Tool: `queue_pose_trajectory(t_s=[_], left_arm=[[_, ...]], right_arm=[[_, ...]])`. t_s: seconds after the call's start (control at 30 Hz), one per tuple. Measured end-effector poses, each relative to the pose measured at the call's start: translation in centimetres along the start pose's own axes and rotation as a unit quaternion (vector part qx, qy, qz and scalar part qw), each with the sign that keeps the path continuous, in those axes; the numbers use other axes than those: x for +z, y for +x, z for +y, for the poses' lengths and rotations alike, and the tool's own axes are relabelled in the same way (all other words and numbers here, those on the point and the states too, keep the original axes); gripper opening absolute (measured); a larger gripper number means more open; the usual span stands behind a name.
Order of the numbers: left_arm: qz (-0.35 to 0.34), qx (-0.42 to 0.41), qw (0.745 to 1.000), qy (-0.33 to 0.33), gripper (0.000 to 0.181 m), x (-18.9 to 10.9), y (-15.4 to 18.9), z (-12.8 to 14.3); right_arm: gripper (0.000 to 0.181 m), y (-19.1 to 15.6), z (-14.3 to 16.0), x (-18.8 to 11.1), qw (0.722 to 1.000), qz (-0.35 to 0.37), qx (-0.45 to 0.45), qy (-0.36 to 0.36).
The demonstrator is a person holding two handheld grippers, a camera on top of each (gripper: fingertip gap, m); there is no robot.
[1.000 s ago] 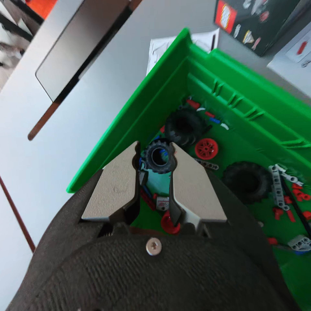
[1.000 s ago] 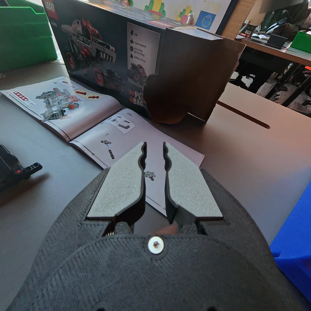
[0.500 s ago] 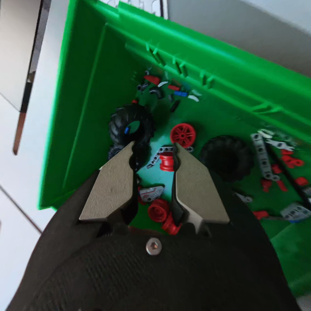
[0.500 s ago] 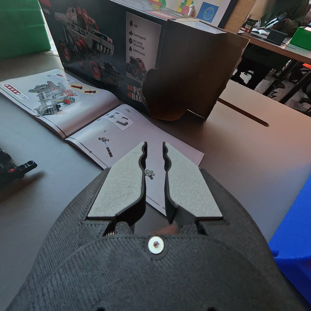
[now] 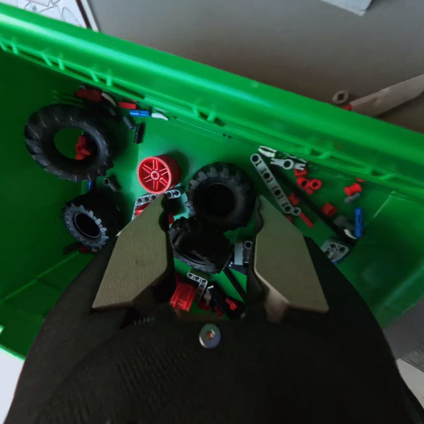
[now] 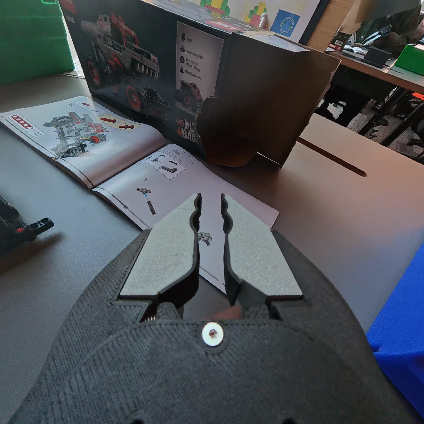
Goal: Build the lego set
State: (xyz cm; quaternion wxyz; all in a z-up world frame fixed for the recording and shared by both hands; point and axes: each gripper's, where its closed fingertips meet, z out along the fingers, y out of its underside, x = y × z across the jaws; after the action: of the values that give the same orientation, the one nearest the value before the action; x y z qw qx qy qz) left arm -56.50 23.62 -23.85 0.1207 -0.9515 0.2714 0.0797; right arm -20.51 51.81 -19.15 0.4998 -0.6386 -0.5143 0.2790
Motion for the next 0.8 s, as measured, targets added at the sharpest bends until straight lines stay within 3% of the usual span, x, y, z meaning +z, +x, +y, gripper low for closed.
queue_pose_trajectory(t_s=[0.07, 0.13, 0.37, 0.53, 0.6, 0.67, 0.8], left_arm=[[-0.034, -0.020, 0.999, -0.005, 0.057, -0.1, -1.9, 0.2], [-0.092, -0.035, 0.995, -0.012, 0.060, -0.8, -4.6, 1.0], [-0.118, -0.088, 0.988, 0.044, 0.051, -4.4, -6.4, 1.5], [-0.136, -0.088, 0.982, 0.094, 0.043, -7.5, -5.2, 1.5], [-0.091, -0.087, 0.982, 0.137, 0.037, -8.2, -3.0, 0.8], [0.009, -0.072, 0.980, 0.183, 0.030, -8.4, 1.4, -0.2], [0.032, -0.050, 0.985, 0.161, 0.030, -7.3, 4.5, 0.5]], right_arm=[[0.013, -0.1, 0.0, -0.1, 1.000, -0.002, 0.001, 0.002], [0.013, -0.1, 0.0, -0.2, 1.000, -0.005, 0.002, 0.003], [0.012, -0.3, -0.1, -0.3, 1.000, -0.011, 0.006, 0.005], [0.012, -0.3, 0.0, -0.3, 1.000, -0.013, 0.006, 0.005], [0.012, -0.3, -0.1, -0.3, 1.000, -0.014, 0.007, 0.005], [0.013, -0.3, -0.1, -0.3, 1.000, -0.017, 0.011, 0.006], [0.014, -0.3, 0.1, -0.1, 0.999, -0.031, 0.027, 0.000]])
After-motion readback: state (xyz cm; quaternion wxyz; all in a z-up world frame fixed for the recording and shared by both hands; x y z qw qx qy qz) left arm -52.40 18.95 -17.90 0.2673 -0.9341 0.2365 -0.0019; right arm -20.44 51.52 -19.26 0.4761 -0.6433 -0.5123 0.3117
